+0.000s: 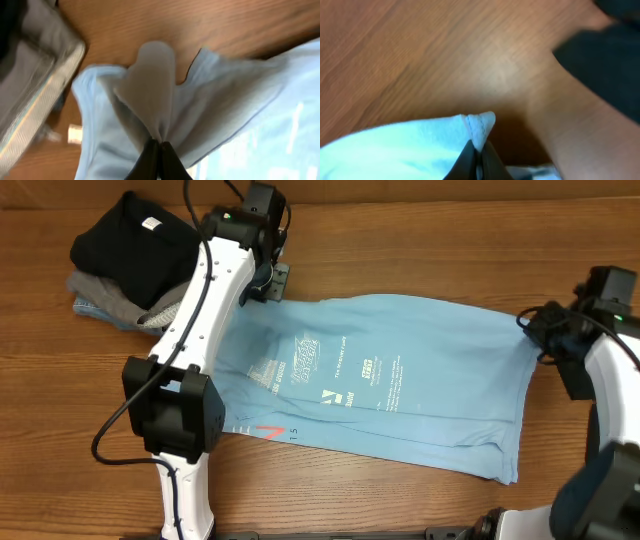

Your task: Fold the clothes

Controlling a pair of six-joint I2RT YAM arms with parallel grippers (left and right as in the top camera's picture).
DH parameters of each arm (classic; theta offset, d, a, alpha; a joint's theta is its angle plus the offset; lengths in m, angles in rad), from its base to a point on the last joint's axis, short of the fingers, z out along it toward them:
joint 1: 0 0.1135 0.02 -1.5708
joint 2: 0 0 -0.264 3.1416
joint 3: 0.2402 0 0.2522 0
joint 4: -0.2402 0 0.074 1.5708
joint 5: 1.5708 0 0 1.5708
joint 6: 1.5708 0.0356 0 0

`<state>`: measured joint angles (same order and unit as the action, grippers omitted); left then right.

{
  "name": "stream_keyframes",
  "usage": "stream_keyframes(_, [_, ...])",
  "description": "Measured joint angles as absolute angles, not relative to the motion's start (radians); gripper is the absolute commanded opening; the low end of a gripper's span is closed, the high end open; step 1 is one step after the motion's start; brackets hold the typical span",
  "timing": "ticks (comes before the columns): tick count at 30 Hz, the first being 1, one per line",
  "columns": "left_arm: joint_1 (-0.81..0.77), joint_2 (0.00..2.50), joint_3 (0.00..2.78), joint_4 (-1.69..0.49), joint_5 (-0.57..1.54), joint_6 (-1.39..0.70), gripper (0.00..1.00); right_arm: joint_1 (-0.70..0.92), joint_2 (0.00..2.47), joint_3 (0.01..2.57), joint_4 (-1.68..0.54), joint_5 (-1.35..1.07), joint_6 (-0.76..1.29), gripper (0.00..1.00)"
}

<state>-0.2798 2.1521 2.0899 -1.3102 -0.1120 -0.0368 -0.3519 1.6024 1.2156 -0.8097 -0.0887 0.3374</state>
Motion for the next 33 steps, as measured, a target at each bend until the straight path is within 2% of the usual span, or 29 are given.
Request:
stream_keyframes(11, [-0.214, 2.149, 2.090, -1.656, -0.146, -0.096, 0.05, -0.360, 1.576, 1.217, -1.267, -0.076, 0.393, 0.04])
stream_keyframes(17, [-0.196, 2.148, 2.058, -1.685, -0.146, -0.099, 0.04, -0.360, 1.576, 1.217, -1.383, -0.054, 0.395, 0.04])
stream_keyframes(22, [-0.196, 2.146, 1.933, -1.684, -0.140, -0.099, 0.04, -0.360, 1.576, 1.186, -1.387, -0.031, 0.396, 0.06])
stream_keyframes(23, [-0.196, 2.146, 1.898, -1.685, -0.139, -0.099, 0.04, -0.360, 1.576, 1.167, -1.379, -0.025, 0.396, 0.13])
stream_keyframes(24, [-0.196, 2.146, 1.872, -1.684, -0.140, -0.099, 0.04, -0.360, 1.576, 1.151, -1.368, -0.020, 0.401, 0.33])
stream_keyframes(25, [-0.196, 2.146, 1.850, -1.686, -0.139, -0.099, 0.04, -0.360, 1.576, 1.126, -1.351, -0.014, 0.404, 0.46])
stream_keyframes(28, [-0.196, 2.146, 1.825, -1.687, -0.139, -0.099, 0.07, -0.360, 1.577, 1.083, -1.323, 0.003, 0.404, 0.56])
stream_keyframes(33, [-0.196, 2.143, 1.824, -1.687, -0.135, -0.096, 0.24, -0.401, 1.576, 1.069, -1.262, 0.025, 0.425, 0.72])
